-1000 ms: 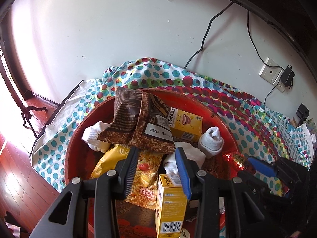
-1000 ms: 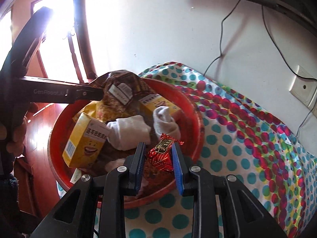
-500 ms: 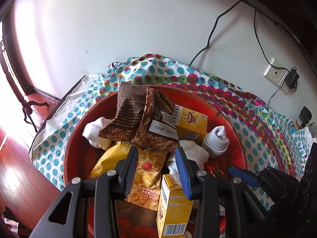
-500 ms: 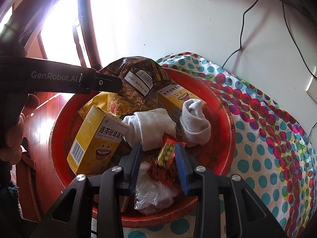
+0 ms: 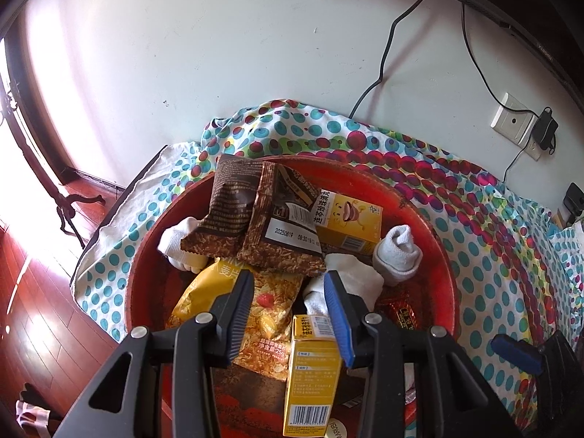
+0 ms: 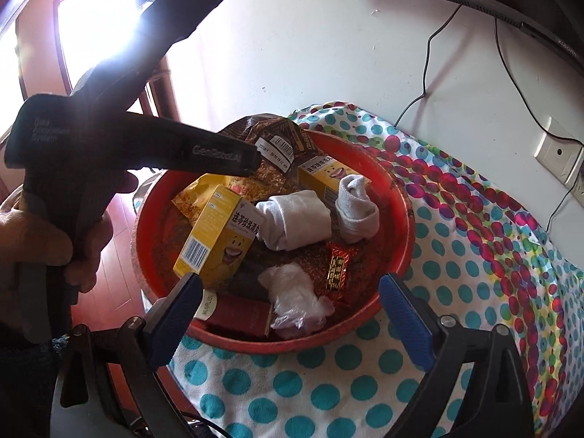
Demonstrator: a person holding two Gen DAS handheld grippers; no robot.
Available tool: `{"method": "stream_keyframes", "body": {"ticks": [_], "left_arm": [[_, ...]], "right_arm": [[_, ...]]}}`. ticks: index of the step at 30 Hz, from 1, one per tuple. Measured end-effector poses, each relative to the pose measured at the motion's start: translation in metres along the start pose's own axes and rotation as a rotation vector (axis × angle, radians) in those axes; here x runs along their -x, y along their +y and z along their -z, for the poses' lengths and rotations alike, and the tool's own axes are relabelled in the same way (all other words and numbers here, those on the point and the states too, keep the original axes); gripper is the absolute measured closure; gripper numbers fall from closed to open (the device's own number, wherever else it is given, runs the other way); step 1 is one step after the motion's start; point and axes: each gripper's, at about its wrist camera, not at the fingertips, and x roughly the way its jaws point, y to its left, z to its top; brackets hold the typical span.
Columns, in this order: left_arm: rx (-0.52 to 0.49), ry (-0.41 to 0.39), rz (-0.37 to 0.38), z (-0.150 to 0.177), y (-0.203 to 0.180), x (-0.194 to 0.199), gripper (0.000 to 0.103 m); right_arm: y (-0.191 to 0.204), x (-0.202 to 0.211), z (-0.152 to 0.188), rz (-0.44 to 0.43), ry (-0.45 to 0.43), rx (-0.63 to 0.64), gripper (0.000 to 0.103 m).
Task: Organize objects
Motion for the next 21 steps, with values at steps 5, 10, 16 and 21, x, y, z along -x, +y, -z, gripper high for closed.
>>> {"method": "stream_keyframes", "body": {"ticks": [5,10,16,21], "left_arm": [[-0.004,0.002,0.032,-0.001,-0.012,0.007,0.058],[0.008,0.015,0.018,0.001,-0.018,0.010,0.058],[0.016,0.012,-0.018,0.006,-0.015,0.015,0.058],[-0.016,0.017,-0.070,0.011,-0.017,0.014,0.057]], "right_arm": [[0.000,0.011,0.011,-0.028,0.026,-0.022,0.006],[-0.004,0.011,0.017,-0.020,0.045,-0.044,0.006],[-0.004,0.013,0.019,-0.025,0.038,-0.042,0.006],[0.002,0.010,0.020,-0.027,0.037,-0.026,0.006]]}}
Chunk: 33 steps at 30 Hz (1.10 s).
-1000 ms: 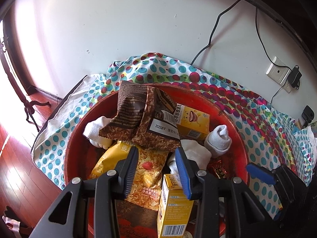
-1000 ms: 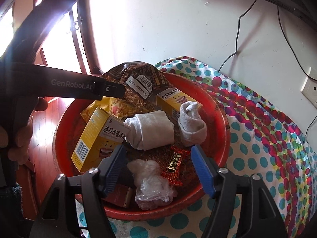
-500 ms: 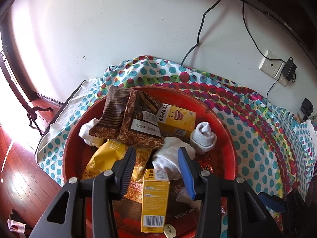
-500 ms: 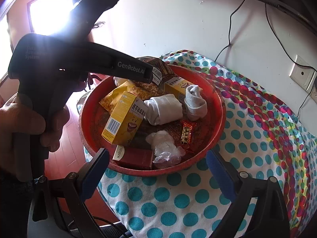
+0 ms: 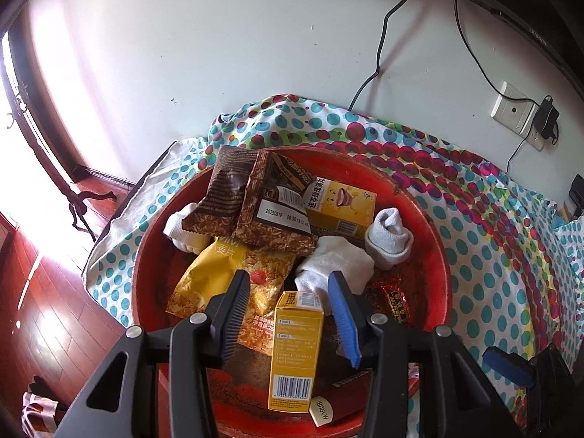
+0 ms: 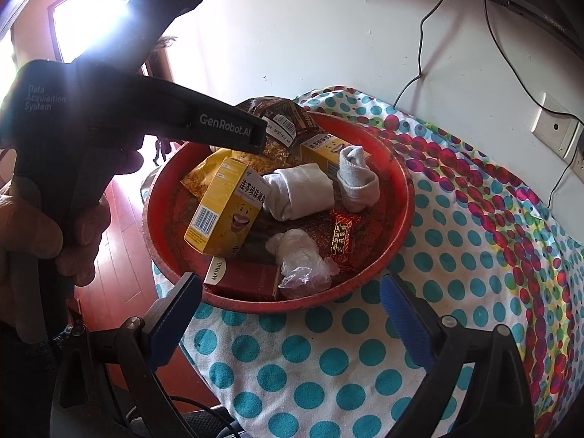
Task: Organize objects
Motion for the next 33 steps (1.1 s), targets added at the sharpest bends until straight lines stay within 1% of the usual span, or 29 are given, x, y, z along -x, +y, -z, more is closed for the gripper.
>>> {"method": "stream_keyframes", "body": {"ticks": [2,5,7,8,11,12,14,17,19,21,24,26,29,33], "left_arm": [[-0.020,-0.004,-0.013,0.000,-0.003,0.002,0.057],[-0.027,-0.032,0.006,0.000,-0.004,0.007,0.057],[-0.032,-0.039,0.004,0.000,-0.005,0.008,0.057],[-0.030,-0.039,0.011,0.000,-0.005,0.009,0.057],[0.001,-0.037,0.061,-0.002,-0.003,0.009,0.057],[0.017,-0.031,0.075,-0.002,-0.001,0.008,0.053],[0.035,-0.027,0.054,-0.002,0.001,0.006,0.044],[0.054,-0.007,0.022,-0.003,0.005,0.002,0.043],[0.061,-0.006,0.017,-0.003,0.007,0.001,0.042],[0.073,0.001,0.052,-0.003,0.010,0.001,0.039],[0.084,-0.007,0.122,-0.003,0.010,0.004,0.039],[0.091,-0.018,0.137,-0.003,0.010,0.007,0.038],[0.076,-0.031,0.118,-0.003,0.008,0.009,0.038],[0.064,-0.043,0.085,-0.002,0.007,0.011,0.038]], "right_arm": [[0.003,-0.002,0.000,-0.005,0.002,0.007,0.006],[0.006,-0.004,0.002,-0.009,0.008,0.012,0.006],[0.006,-0.005,0.002,-0.013,0.010,0.015,0.006],[0.007,-0.005,0.003,-0.013,0.008,0.015,0.006],[0.008,-0.005,0.003,-0.006,0.006,0.024,0.006],[0.008,-0.005,0.002,-0.004,0.004,0.026,0.006],[0.008,-0.004,0.002,-0.003,0.000,0.031,0.006],[0.010,-0.005,0.001,0.000,0.001,0.042,0.006],[0.010,-0.005,0.001,-0.001,0.003,0.042,0.006],[0.010,-0.006,0.001,-0.005,0.003,0.037,0.006],[0.011,-0.007,-0.002,-0.020,0.016,0.020,0.006],[0.012,-0.006,-0.005,-0.032,0.018,0.017,0.006],[0.016,-0.004,-0.007,-0.013,0.013,0.041,0.006],[0.018,-0.005,-0.006,-0.007,0.019,0.054,0.006]]}}
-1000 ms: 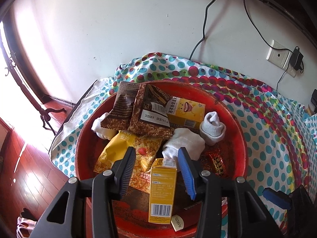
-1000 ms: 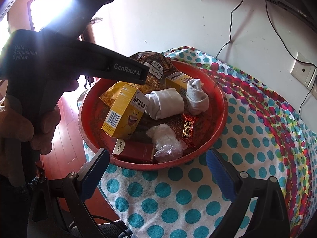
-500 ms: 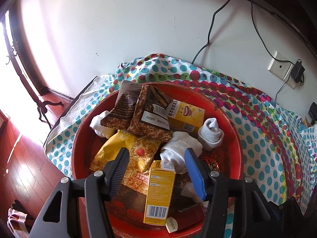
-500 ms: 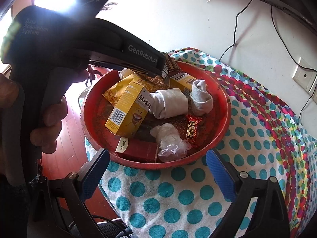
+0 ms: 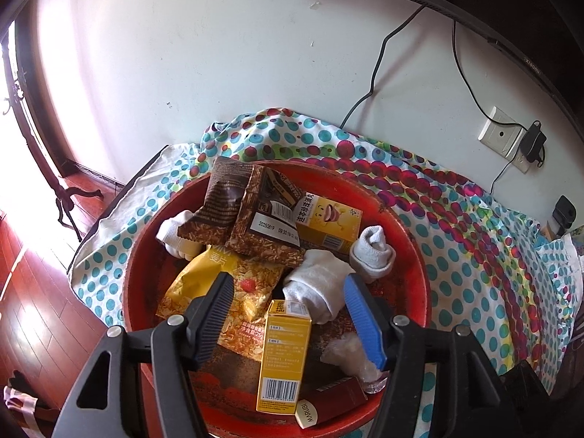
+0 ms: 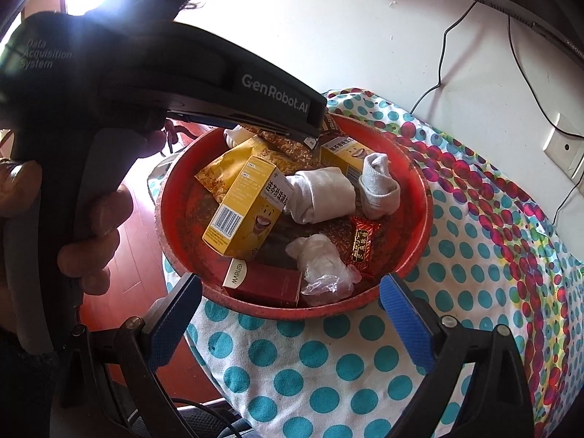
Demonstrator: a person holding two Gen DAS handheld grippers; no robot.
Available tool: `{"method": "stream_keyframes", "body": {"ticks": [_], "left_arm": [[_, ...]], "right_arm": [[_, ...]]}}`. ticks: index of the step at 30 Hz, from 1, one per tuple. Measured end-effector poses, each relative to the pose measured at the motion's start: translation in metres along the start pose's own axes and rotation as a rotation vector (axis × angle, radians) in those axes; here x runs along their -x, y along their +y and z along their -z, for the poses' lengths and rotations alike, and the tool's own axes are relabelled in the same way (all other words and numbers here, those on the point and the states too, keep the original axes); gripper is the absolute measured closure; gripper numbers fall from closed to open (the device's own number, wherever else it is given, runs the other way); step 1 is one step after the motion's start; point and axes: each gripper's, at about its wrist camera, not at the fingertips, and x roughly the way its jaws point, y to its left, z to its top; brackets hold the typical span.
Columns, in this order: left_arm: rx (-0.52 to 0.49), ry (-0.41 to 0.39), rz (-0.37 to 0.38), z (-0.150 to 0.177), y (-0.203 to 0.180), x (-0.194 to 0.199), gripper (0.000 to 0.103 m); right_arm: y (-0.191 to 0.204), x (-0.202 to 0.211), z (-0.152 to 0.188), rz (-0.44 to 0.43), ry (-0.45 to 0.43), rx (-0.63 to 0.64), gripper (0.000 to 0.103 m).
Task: Organize objects
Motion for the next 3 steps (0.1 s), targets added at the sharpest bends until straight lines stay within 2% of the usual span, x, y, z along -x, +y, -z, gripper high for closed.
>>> {"method": "stream_keyframes", "body": {"ticks": [3], "left_arm": [[-0.031,-0.005,-0.031,0.0006,-0.0034,0.0016,0.038]], "right_arm": [[-0.0016,-0.0017,0.0007,0.004,0.010,-0.005,0.006]]}}
